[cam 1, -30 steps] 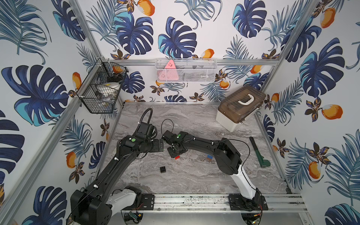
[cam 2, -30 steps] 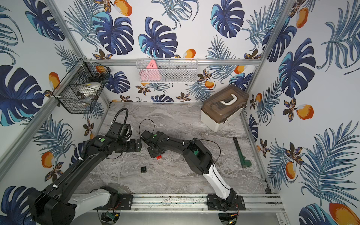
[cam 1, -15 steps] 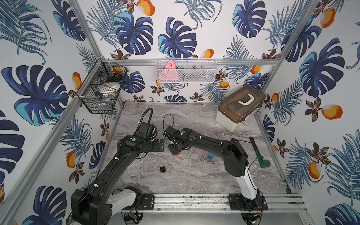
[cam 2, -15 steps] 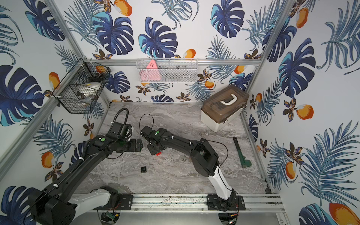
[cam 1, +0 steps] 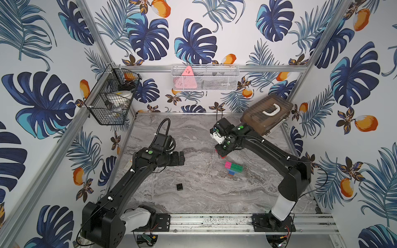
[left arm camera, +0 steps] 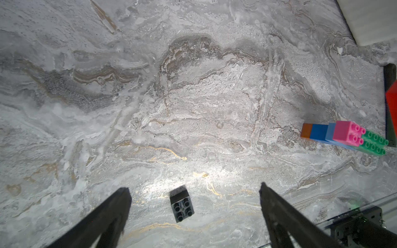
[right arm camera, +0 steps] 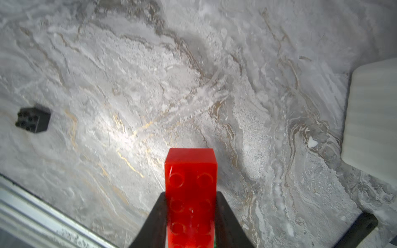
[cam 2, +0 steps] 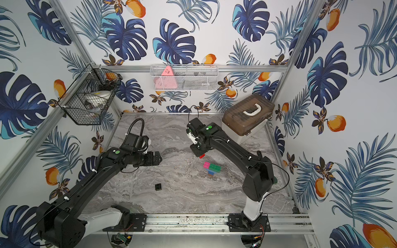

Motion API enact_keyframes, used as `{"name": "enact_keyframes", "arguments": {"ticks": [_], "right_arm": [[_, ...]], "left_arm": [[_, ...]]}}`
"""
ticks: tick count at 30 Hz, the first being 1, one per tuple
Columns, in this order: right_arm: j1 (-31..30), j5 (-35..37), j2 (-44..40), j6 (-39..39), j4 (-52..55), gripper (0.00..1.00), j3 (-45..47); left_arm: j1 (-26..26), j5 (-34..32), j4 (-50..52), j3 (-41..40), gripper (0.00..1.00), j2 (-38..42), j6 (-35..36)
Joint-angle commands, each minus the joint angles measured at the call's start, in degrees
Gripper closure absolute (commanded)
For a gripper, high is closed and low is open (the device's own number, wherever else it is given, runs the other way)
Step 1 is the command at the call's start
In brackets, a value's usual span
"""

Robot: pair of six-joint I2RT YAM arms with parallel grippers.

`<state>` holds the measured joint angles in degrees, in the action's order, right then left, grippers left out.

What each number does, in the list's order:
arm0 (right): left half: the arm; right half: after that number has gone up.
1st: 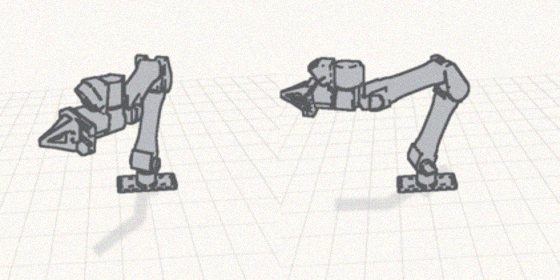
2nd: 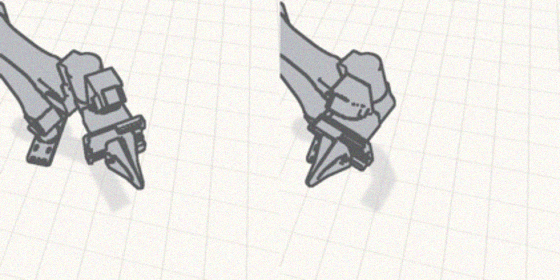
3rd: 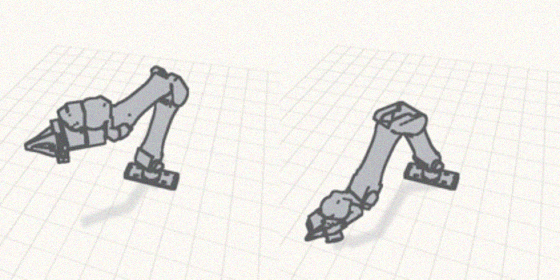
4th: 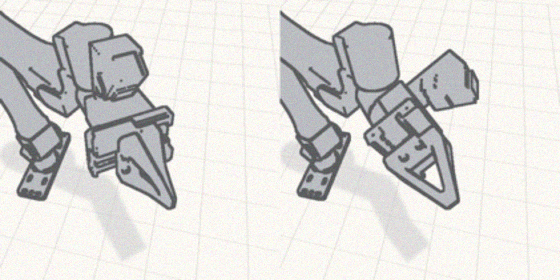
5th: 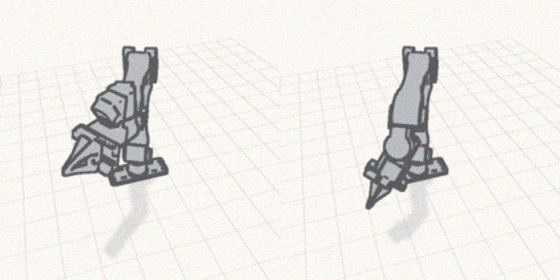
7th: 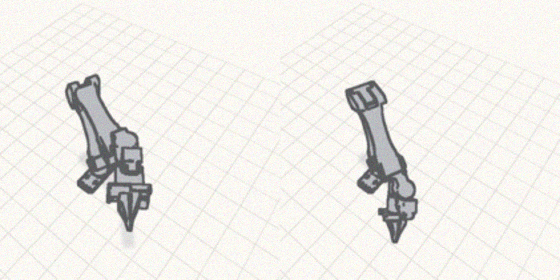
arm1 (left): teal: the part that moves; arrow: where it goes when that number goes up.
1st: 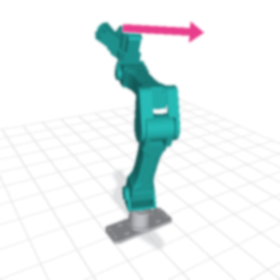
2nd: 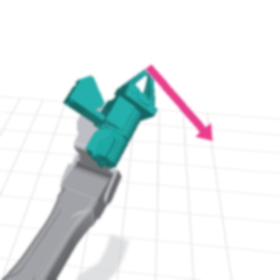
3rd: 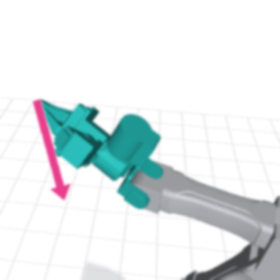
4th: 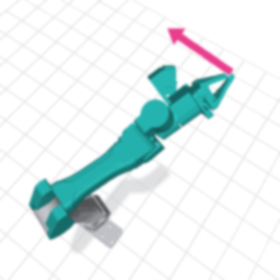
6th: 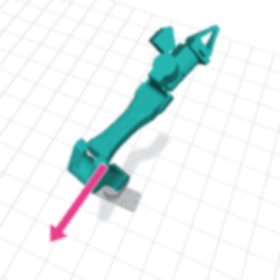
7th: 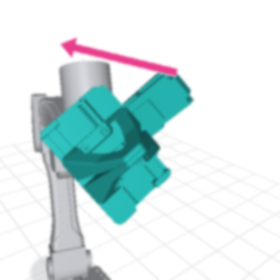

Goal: Assemble a spoon with lego
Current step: Assemble the lego brick with the lego brick.

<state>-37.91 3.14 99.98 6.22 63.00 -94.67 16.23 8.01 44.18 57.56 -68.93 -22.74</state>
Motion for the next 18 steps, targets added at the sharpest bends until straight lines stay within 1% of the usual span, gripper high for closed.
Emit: {"name": "enact_keyframes", "arguments": {"ticks": [1, 2, 8, 13, 18], "right_arm": [[2.70, -7.34, -3.61, 7.91, 0.29, 0.76, 3.71], [3.22, -8.74, -3.95, 8.87, 0.46, 0.76, 4.01], [3.68, -8.36, -5.83, 14.60, 1.10, 0.74, 6.86], [3.71, -4.21, -7.73, 18.30, 1.99, 0.73, 9.56], [3.64, -1.83, -9.94, 23.03, 2.60, 0.74, 12.06]], "left_arm": [[1.24, 1.92, -3.78, -0.17, 0.01, -1.55, -1.27], [1.79, 2.14, -4.39, -0.08, 0.01, -2.19, -1.47], [4.42, 3.26, -6.28, 1.21, 0.01, -6.33, -0.67], [4.95, 4.46, -7.83, 1.94, 0.01, -8.52, -0.25], [5.80, 5.52, -10.21, 1.37, 0.01, -10.14, -1.05]]}}
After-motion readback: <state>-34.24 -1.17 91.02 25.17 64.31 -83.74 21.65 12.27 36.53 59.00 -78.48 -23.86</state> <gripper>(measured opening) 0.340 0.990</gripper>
